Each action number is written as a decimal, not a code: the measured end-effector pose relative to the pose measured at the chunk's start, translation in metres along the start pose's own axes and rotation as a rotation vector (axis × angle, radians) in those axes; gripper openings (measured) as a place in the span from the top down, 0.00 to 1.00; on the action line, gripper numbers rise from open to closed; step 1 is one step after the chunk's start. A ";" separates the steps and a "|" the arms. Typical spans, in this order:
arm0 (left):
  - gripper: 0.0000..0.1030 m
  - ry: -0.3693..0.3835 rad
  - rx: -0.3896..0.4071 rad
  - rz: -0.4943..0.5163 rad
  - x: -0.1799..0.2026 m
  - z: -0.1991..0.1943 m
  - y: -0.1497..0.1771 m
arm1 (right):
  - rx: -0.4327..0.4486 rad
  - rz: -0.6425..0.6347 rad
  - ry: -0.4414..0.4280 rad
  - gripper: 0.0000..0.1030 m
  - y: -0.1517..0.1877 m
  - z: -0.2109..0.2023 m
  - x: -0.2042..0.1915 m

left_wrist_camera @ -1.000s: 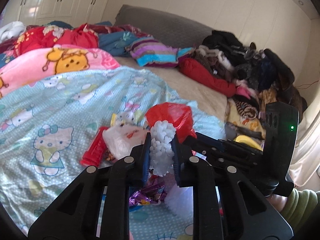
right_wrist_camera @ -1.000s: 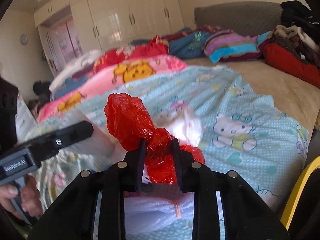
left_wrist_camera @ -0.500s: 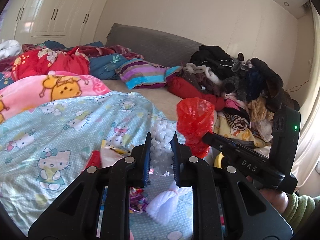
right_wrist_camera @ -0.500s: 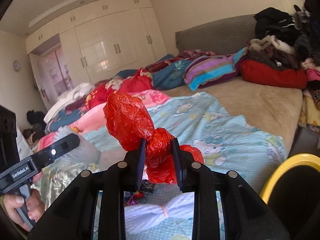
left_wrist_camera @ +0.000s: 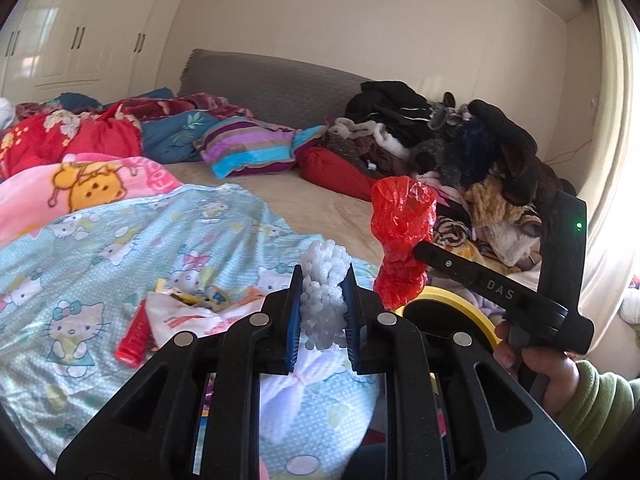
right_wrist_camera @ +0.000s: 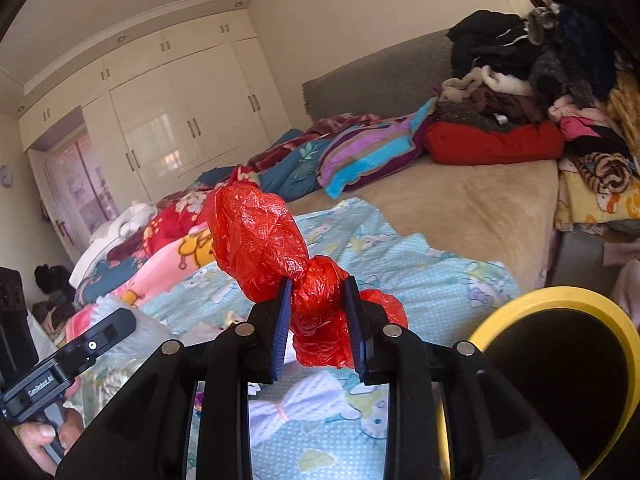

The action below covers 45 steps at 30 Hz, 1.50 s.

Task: Collect trash
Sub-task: 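Carry the red bag and white mesh bundle in both tools over the yellow-rimmed bin, then open both tools to drop the bag and mesh into the bin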

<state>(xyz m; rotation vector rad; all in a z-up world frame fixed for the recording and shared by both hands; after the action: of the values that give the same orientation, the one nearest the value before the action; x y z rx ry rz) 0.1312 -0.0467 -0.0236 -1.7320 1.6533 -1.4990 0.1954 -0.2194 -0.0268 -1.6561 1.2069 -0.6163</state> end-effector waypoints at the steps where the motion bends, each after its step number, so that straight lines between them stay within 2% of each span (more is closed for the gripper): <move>1: 0.88 0.004 -0.004 0.005 0.003 0.001 0.001 | 0.000 0.008 0.012 0.76 0.001 -0.004 0.006; 11: 0.88 0.072 -0.042 0.033 0.041 0.015 0.013 | -0.032 0.025 0.116 0.76 0.012 -0.038 0.050; 28: 0.88 0.181 -0.118 0.102 0.116 0.059 0.045 | -0.050 0.171 0.245 0.76 0.054 -0.081 0.134; 45: 0.87 0.206 -0.205 0.153 0.153 0.105 0.080 | -0.086 0.270 0.321 0.75 0.086 -0.094 0.180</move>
<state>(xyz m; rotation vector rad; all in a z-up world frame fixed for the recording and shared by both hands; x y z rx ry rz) 0.1416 -0.2449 -0.0602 -1.5472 2.0580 -1.5255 0.1507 -0.4265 -0.0894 -1.4630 1.6775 -0.6834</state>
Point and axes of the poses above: each gripper's, at about its wrist camera, not at the fingertips, and z roughly the way its jaws point, x to its right, y to its underside, the point moved 8 cm from there along z, roughly the way its jaws point, and after that the axes turned 12 degrees about -z, right-handed, at the moved point
